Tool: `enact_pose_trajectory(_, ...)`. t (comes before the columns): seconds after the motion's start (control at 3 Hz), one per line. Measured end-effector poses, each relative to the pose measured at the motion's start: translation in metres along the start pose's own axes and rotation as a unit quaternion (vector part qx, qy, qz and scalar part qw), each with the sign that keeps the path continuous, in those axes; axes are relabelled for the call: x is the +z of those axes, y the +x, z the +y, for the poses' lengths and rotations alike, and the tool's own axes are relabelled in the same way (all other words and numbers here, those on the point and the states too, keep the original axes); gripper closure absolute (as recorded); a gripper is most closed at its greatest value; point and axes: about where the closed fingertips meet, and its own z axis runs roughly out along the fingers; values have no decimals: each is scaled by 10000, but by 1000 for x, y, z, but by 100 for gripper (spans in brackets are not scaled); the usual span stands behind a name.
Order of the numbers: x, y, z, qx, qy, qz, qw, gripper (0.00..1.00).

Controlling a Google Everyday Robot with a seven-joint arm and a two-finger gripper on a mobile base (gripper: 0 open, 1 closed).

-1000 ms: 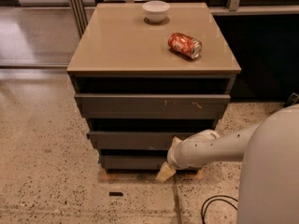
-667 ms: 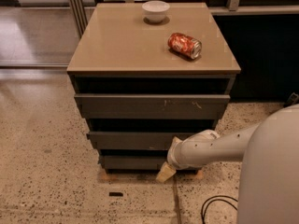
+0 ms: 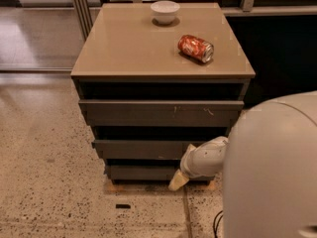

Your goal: Open middle drawer

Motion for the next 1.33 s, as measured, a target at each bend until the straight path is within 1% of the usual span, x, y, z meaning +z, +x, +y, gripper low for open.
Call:
enact_pose_trajectory(0.33, 23, 4, -25, 245, 291, 84, 9992, 0)
enact_pose_trajectory(0.67, 49, -8, -59, 608, 556, -148, 9965, 0)
enact_pose_trajectory(1.0, 49, -8, -59, 608, 556, -148, 9965, 0)
enact_pose_trajectory(1.33, 47, -5, -51, 690, 366, -89, 9969, 0)
